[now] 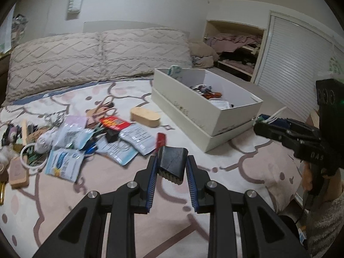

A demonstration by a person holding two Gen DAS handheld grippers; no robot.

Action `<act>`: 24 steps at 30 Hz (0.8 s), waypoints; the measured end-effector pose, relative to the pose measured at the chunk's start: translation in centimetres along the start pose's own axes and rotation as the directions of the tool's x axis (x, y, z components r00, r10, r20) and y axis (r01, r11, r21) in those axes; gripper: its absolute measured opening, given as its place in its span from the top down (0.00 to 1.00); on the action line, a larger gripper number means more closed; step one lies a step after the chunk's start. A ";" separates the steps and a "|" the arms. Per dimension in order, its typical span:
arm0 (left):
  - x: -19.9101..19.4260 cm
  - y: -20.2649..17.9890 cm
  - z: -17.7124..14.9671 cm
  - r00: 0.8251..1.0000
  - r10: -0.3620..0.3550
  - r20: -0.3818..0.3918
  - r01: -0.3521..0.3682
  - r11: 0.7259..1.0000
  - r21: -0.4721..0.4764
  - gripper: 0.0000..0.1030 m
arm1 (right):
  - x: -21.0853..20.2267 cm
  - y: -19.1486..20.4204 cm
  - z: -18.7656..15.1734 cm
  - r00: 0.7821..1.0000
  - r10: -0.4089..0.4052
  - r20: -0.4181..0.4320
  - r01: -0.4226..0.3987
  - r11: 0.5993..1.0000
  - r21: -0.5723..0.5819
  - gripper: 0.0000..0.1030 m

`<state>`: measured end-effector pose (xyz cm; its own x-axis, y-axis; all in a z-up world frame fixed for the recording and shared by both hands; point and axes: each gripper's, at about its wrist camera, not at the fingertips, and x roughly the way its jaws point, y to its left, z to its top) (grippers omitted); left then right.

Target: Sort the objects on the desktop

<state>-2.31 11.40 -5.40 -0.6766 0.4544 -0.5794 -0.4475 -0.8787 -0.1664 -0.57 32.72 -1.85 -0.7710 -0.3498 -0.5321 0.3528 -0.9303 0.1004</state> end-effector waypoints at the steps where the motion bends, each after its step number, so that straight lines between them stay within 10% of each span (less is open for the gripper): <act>1: 0.3 -0.4 0.2 1.000 -0.006 0.000 0.006 1.000 0.007 0.74 | -0.2 -0.5 0.1 1.000 -0.012 0.003 0.012 1.000 0.002 0.52; 24: 6.3 -7.4 6.1 0.994 -0.110 0.026 0.108 0.993 0.046 0.74 | -1.0 -12.4 7.1 0.987 -0.145 0.076 0.133 0.980 0.150 0.52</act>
<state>-6.88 21.64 -2.98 -0.6383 0.5516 -0.5370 -0.5446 -0.8166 -0.1914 -7.97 43.82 3.39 -0.8520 -0.2186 -0.4758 0.1642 -0.9744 0.1537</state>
